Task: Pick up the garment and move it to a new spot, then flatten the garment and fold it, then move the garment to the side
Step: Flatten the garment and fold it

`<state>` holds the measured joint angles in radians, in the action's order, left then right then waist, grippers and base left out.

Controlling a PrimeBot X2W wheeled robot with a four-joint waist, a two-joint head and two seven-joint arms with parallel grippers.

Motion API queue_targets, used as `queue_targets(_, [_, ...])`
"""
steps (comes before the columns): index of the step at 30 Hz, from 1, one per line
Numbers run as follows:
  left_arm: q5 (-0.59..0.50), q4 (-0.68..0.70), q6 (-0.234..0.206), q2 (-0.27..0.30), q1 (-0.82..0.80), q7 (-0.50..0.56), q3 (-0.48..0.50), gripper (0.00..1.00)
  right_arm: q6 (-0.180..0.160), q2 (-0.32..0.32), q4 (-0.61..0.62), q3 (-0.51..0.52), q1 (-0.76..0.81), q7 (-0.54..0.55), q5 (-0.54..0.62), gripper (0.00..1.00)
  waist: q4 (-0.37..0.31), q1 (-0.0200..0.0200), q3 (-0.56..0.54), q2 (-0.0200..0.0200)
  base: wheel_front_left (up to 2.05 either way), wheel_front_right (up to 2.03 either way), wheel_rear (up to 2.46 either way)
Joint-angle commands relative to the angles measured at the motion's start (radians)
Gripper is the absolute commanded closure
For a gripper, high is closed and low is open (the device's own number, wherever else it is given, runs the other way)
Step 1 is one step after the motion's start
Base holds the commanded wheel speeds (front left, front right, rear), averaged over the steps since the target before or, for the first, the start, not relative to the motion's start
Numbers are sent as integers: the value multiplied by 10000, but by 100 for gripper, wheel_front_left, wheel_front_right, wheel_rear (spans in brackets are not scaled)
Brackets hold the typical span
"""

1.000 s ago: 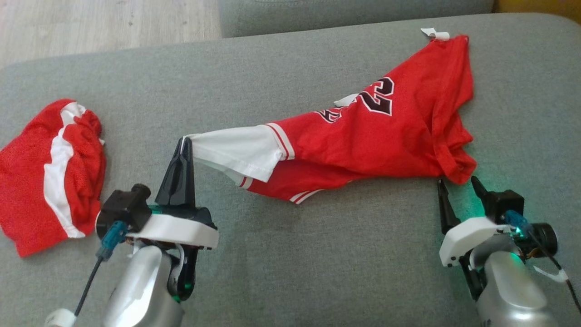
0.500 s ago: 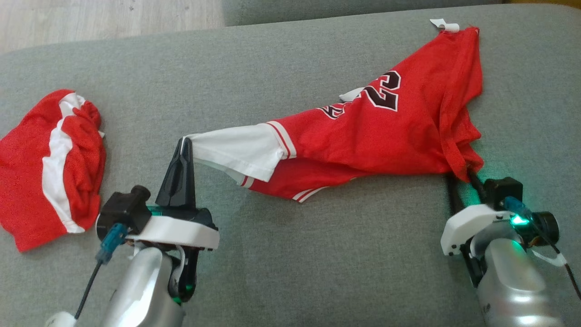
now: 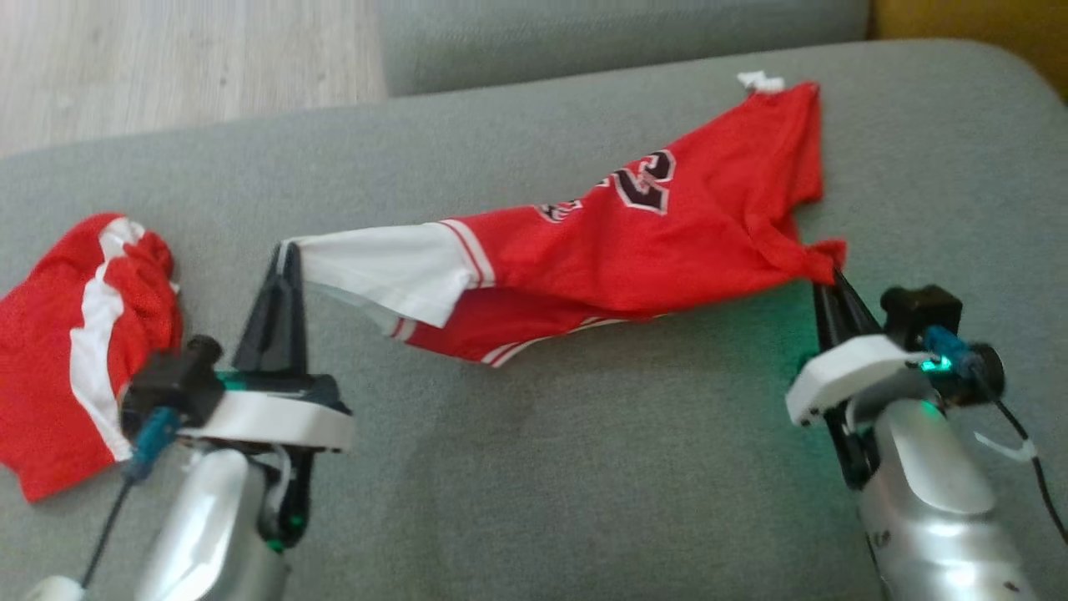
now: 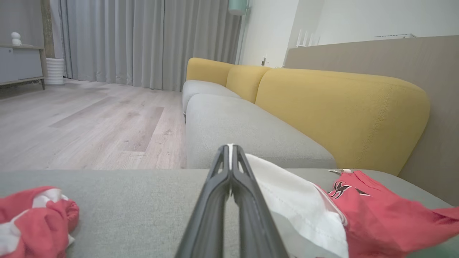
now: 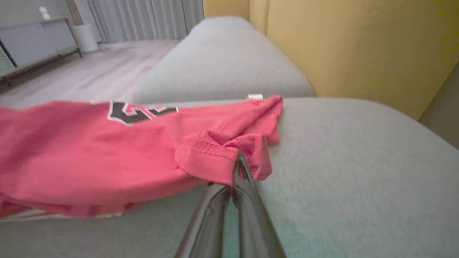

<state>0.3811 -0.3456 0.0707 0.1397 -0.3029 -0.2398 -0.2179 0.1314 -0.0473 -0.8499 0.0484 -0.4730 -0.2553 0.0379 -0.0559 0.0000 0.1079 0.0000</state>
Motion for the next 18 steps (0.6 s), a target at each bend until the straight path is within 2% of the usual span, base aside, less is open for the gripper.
queue_targets(1, [-39,445,-13,478,-621,-25,545,100,-7,-29,636,-638,-302,-65,-404,100,-184,0,-331,0,0,0,0])
queue_targets(6, [-100,713,-28,1141,-1372,125,878,100,-7,-257,1866,-1703,-929,432,-1565,100,-273,0,-874,0,0,0,0])
queue_targets(10, [-253,902,68,1597,-2211,367,871,100,-7,-1002,3265,-2538,-1605,1342,-2875,100,-256,0,-1227,0,0,0,0])
queue_targets(14, [-423,1184,165,2006,-3395,603,814,100,-7,-1905,4753,-2815,-2391,2502,-4252,100,-194,0,-1536,0,0,0,0])
queue_targets(18, [-431,1556,230,2209,-4122,764,788,100,-7,-2353,5708,-2714,-2832,2950,-4523,100,-161,0,-1740,0,0,0,0])
